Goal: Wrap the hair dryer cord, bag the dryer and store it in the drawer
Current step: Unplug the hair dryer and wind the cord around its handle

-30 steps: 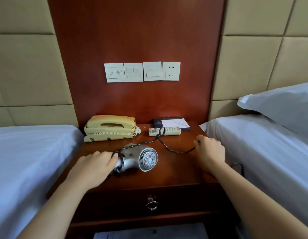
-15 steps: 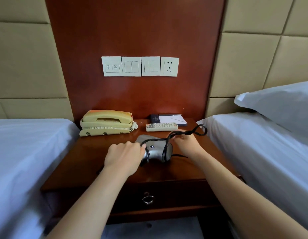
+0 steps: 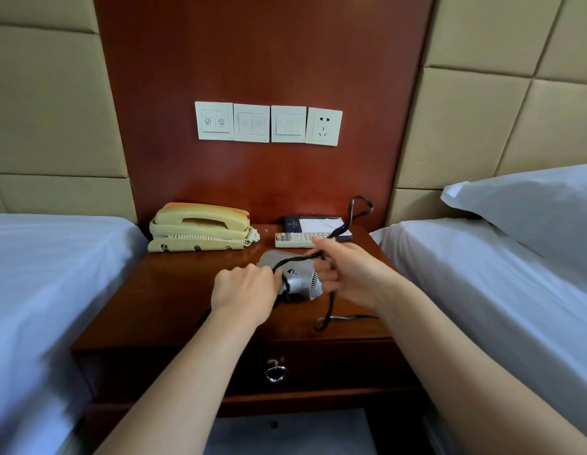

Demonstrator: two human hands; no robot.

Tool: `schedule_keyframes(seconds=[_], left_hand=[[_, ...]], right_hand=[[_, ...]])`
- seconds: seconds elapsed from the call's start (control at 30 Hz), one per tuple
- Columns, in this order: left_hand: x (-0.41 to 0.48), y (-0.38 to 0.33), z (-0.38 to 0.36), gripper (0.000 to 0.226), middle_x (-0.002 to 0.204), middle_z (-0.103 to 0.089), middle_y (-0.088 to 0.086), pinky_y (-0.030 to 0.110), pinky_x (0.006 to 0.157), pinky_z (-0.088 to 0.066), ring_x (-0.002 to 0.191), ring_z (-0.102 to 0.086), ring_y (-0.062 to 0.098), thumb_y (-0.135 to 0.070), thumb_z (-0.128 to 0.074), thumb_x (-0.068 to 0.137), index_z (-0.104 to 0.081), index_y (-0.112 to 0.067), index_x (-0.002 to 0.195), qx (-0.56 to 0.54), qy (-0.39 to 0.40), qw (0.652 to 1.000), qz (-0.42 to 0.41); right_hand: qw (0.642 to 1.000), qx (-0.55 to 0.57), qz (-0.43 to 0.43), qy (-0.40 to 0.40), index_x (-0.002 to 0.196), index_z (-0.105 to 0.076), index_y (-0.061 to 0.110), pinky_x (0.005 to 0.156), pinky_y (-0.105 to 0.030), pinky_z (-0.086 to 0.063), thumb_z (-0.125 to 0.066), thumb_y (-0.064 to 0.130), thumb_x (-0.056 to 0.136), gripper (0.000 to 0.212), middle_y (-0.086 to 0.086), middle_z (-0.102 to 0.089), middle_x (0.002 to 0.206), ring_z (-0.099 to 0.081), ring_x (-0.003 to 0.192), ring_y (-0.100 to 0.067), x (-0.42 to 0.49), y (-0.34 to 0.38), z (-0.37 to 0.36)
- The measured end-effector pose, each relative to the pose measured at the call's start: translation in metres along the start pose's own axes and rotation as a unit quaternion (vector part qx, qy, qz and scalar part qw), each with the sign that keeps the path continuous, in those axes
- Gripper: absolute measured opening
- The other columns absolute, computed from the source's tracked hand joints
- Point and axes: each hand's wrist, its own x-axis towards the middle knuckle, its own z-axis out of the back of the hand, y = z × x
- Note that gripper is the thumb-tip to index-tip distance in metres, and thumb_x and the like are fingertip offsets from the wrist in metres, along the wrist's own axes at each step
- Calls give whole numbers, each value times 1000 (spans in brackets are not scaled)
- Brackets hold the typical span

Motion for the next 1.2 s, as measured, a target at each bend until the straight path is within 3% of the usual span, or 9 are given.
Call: schedule_keyframes(seconds=[0.1, 0.17, 0.33, 0.5, 0.7, 0.9, 1.03, 1.13, 1.2], left_hand=[[1, 10, 2, 44, 107, -66, 7, 33, 71, -36, 98, -63, 30, -35, -18, 103, -56, -15, 109, -12, 2, 1000, 7], [2, 20, 3, 45, 105, -66, 7, 33, 71, -35, 92, -62, 29, -36, -17, 102, -56, -15, 112, -20, 2, 1000, 12], [-1, 46, 9, 42, 98, -59, 5, 35, 70, -36, 86, -58, 28, -30, -17, 101, -49, -15, 124, -82, 15, 996, 19], [-12, 58, 17, 46, 53, -60, 2, 34, 69, -44, 49, -61, 16, -39, -19, 100, -46, -15, 72, -234, 66, 970, -1], [-14, 71, 16, 42, 42, -54, 12, 19, 30, -34, 27, -44, 18, -15, -32, 102, -52, 1, 68, -562, 152, 812, 36], [-17, 78, 14, 41, 46, -52, 19, 17, 31, -34, 27, -43, 19, -13, -32, 101, -51, 1, 67, -618, 217, 755, 29], [-18, 75, 11, 34, 46, -49, 19, 18, 29, -33, 27, -42, 19, -12, -31, 100, -50, 4, 77, -650, 248, 717, 32], [-21, 73, 10, 34, 47, -49, 17, 17, 29, -33, 29, -43, 18, -16, -34, 97, -52, 6, 79, -708, 262, 656, 28], [-20, 73, 13, 35, 52, -52, 16, 16, 28, -34, 32, -46, 18, -28, -57, 81, -58, 6, 74, -773, 257, 580, 7]], right_hand=[[935, -315, 122, -111, 73, -60, -2, 51, -24, -25, -53, 38, 92, 44, -5, -34, 59, -30, 52, -15, 3, -2, 9], [875, -406, 219, -146, 56, -54, 7, 51, -27, -24, -54, 33, 92, 44, 0, -34, 51, -30, 50, -14, 4, 0, 14], [853, -382, 279, -221, 50, -28, 19, 49, -30, -16, -53, 31, 93, 51, 5, -22, 49, -20, 46, -9, 6, 16, 41], [843, -365, 236, -317, 58, -40, 10, 53, -32, -20, -49, 32, 94, 43, -3, -26, 50, -28, 55, -19, 16, 9, 74], [874, -304, 170, -338, 61, -39, 6, 62, -30, -29, -45, 31, 95, 43, -12, -36, 60, -35, 60, -21, 27, -6, 99], [894, -243, 65, -372, 52, -39, 10, 54, -30, -29, -46, 28, 95, 47, -7, -37, 52, -39, 58, -21, 32, -23, 122], [887, -284, 36, -363, 55, -39, 10, 61, -30, -31, -45, 31, 96, 45, -8, -40, 56, -42, 61, -24, 40, -32, 123], [866, -348, 16, -359, 53, -42, 11, 56, -31, -32, -42, 32, 97, 49, -9, -45, 57, -45, 59, -26, 39, -37, 127], [850, -389, 3, -355, 66, -53, 9, 65, -30, -34, -42, 34, 97, 41, -14, -57, 71, -51, 70, -30, 36, -40, 125]])
